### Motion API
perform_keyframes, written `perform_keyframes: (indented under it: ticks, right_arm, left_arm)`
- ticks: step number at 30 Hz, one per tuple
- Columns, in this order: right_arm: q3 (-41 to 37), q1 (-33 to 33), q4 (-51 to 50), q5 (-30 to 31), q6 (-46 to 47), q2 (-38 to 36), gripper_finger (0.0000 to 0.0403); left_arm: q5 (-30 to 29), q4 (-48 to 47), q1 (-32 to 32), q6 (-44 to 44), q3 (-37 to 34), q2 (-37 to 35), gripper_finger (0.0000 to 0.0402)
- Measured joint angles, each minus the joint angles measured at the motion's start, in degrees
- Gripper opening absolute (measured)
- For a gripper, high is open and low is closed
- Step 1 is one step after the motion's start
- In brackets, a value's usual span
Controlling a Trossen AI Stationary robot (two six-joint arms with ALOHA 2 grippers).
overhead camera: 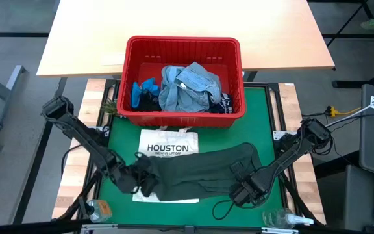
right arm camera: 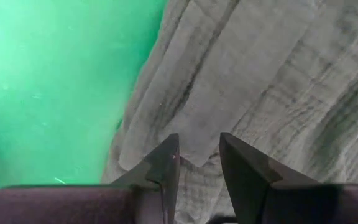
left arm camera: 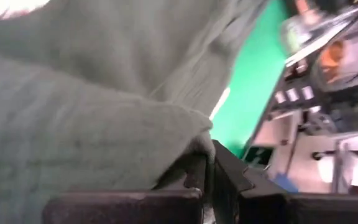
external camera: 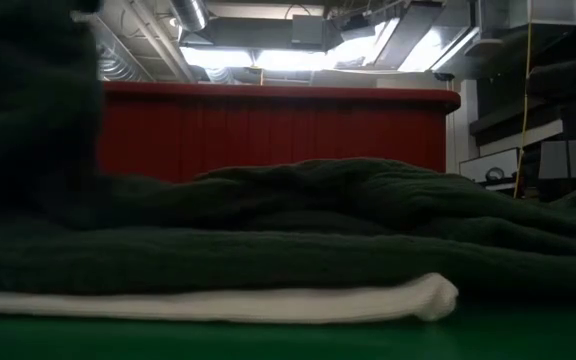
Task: Fold Laundry from Bin
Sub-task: Fold the green t-shirt
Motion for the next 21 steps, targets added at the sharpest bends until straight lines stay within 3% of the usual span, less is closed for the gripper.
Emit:
perform_keyframes:
  ticks: [14, 21]
  right_arm:
    - [11.45, 0.0, -14.19, 7.97, -0.07, -0.02, 0.0115]
    - [17.06, 0.0, -20.86, 13.51, -0.17, -0.02, 0.0115]
  left_arm:
    - [3.31, 16.58, 11.93, 20.09, 0.02, 0.08, 0.0002]
    - [8.24, 30.83, 15.09, 24.88, 0.07, 6.31, 0.0002]
